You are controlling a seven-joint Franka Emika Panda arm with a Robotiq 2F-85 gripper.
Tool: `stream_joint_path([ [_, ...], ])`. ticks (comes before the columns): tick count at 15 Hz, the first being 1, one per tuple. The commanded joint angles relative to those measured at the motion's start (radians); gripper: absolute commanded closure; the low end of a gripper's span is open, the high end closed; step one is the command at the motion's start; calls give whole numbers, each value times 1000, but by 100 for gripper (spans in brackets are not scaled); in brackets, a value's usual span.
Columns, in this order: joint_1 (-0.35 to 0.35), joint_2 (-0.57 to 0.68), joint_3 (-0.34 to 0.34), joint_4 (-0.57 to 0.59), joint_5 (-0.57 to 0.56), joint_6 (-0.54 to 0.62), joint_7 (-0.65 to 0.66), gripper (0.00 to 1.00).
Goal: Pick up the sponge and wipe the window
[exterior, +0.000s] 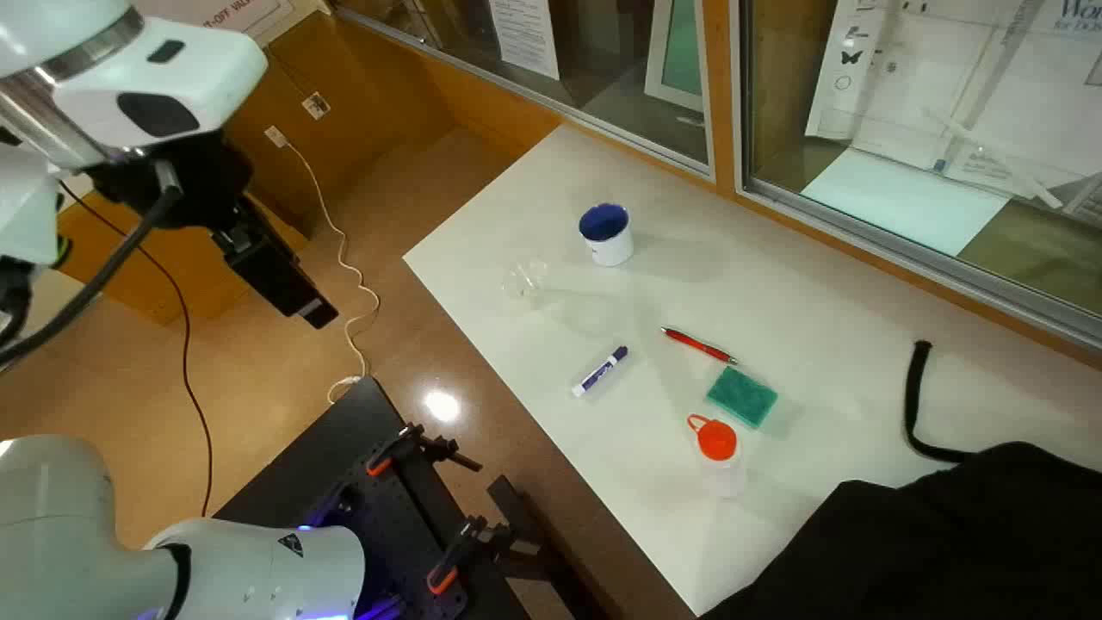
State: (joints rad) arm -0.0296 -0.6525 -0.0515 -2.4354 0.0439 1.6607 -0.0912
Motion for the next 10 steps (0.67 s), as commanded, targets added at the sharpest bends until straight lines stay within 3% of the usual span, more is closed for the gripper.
stream_joint_path([
  [1,3,1,-3,2,-2,-2,2,0],
  [5,-3,9,1,4,-13,10,11,0],
  [10,-42,88,-13,15,-76,170,21,0],
])
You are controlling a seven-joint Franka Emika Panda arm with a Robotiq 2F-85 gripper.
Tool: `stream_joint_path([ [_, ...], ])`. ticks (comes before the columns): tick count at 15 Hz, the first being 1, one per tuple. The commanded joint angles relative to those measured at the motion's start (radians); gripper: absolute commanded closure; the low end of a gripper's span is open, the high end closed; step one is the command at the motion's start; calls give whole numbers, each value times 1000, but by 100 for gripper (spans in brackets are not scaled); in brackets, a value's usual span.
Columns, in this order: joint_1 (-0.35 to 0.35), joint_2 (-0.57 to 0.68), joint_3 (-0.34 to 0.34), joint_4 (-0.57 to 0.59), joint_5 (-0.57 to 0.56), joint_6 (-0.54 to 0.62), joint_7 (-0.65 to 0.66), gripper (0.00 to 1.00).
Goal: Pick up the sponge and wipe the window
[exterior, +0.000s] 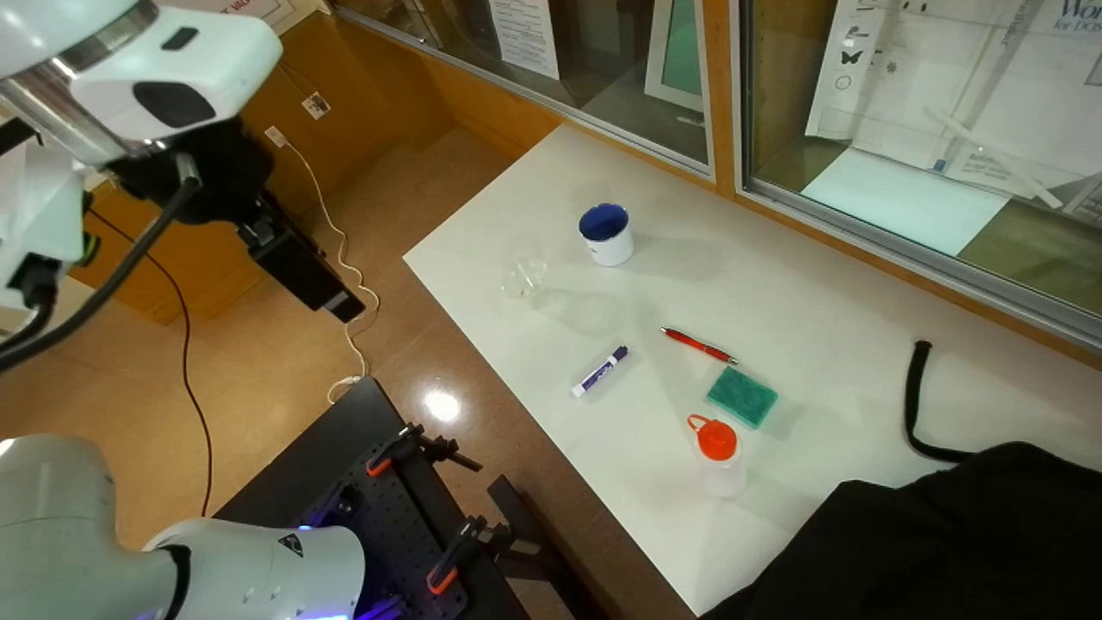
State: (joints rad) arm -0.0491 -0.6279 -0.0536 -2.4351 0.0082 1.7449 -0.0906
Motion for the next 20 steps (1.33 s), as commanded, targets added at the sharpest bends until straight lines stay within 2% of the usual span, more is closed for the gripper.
stream_joint_path([
  [1,-30,87,-18,16,-53,124,15,0],
  [7,-74,305,-76,6,-102,492,17,0],
  [12,-103,506,-81,10,-112,782,72,0],
  [13,-94,444,-88,-2,-85,714,22,0],
  [15,-95,483,-88,0,-86,734,23,0],
  [18,-95,469,-88,2,-86,733,23,0],
  [19,-108,489,-82,11,-128,763,75,0],
  [20,-108,538,-83,36,-122,770,85,0],
])
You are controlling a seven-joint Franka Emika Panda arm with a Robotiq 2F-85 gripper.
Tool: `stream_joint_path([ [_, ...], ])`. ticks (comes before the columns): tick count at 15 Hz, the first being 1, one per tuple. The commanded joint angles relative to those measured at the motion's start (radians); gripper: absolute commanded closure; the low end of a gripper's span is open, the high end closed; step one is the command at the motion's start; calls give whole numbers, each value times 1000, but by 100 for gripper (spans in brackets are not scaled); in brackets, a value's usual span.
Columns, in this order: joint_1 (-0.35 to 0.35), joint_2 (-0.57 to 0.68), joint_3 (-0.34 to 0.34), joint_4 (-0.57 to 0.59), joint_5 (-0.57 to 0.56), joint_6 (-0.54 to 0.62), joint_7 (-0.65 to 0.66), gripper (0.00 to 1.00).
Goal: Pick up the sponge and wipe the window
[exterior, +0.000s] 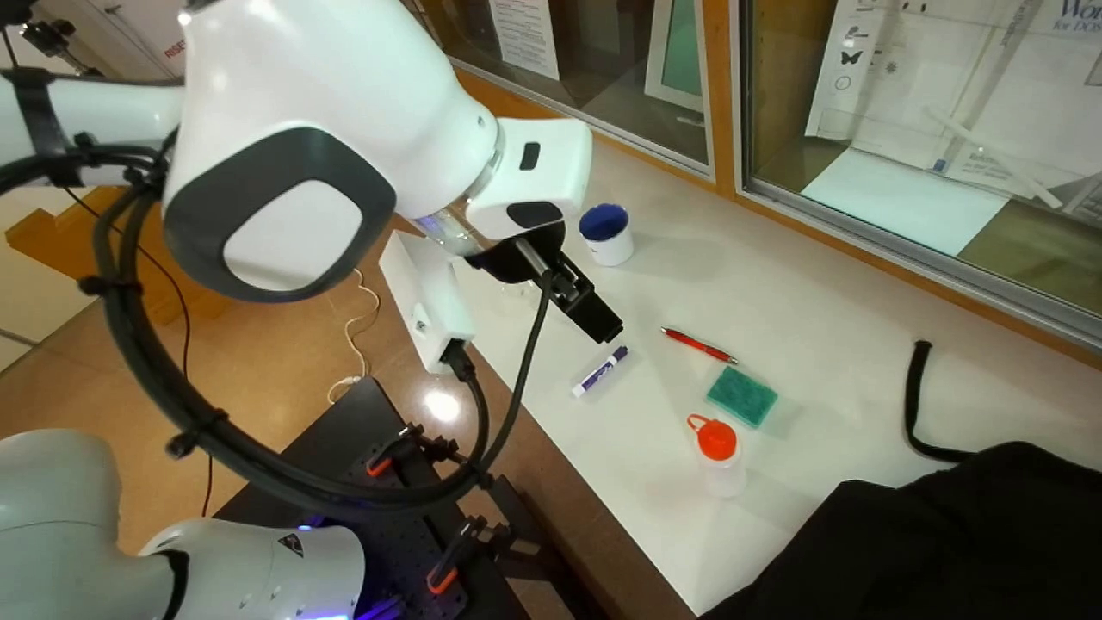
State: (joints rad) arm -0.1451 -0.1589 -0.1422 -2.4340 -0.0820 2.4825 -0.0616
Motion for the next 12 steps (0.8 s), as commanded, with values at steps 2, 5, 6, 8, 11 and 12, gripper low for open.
stream_joint_path([
  [2,-15,144,7,56,-54,94,106,0],
  [5,-3,289,4,106,-40,165,128,0],
  [6,2,337,3,126,-38,183,139,0],
  [8,13,440,-4,173,-39,212,161,0],
  [11,24,575,-14,247,-29,236,169,0],
  [12,27,615,-15,271,-26,238,168,0],
])
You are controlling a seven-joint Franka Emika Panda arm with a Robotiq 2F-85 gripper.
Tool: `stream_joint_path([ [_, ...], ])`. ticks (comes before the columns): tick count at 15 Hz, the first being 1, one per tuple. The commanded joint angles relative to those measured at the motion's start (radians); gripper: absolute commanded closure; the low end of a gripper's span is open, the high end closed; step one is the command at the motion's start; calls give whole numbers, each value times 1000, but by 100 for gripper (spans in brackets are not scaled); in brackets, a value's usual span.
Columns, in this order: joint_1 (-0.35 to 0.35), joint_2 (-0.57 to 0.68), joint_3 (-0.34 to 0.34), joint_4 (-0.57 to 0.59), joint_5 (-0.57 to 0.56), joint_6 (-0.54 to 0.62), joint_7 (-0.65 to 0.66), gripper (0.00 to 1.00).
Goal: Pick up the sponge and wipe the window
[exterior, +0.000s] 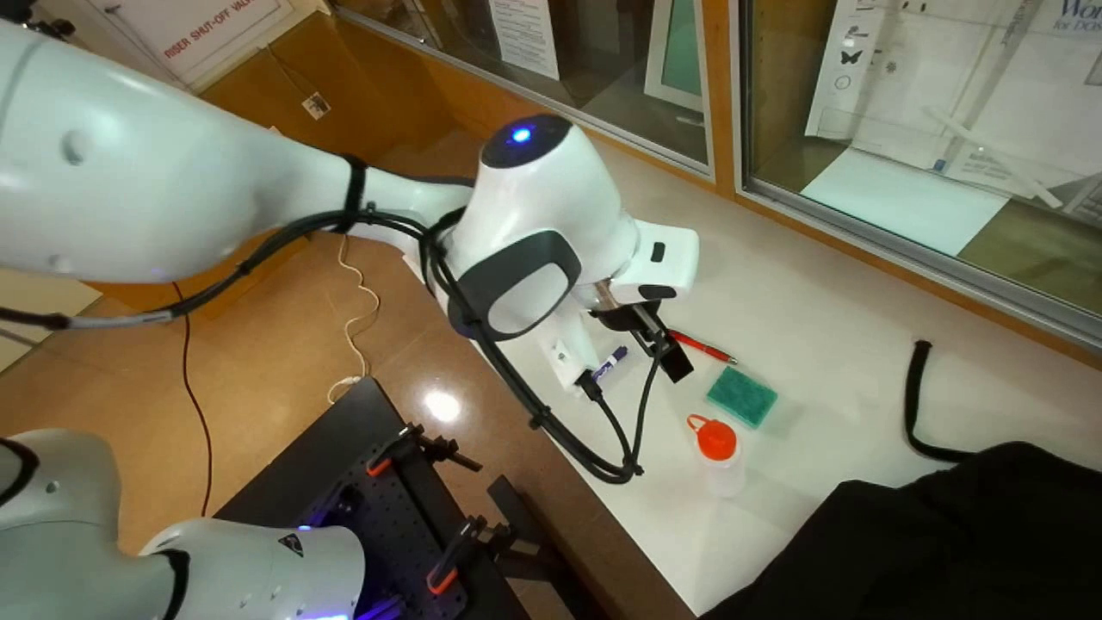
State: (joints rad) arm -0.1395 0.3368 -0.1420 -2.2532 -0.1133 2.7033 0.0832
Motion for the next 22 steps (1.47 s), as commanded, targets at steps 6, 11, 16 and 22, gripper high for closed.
stream_joint_path([
  [6,51,279,-33,220,-47,-40,-36,0],
  [11,95,350,-82,295,-166,-85,-87,0],
  [16,100,352,-91,285,-180,-65,-63,0],
  [22,77,453,-91,373,-195,17,-105,0],
])
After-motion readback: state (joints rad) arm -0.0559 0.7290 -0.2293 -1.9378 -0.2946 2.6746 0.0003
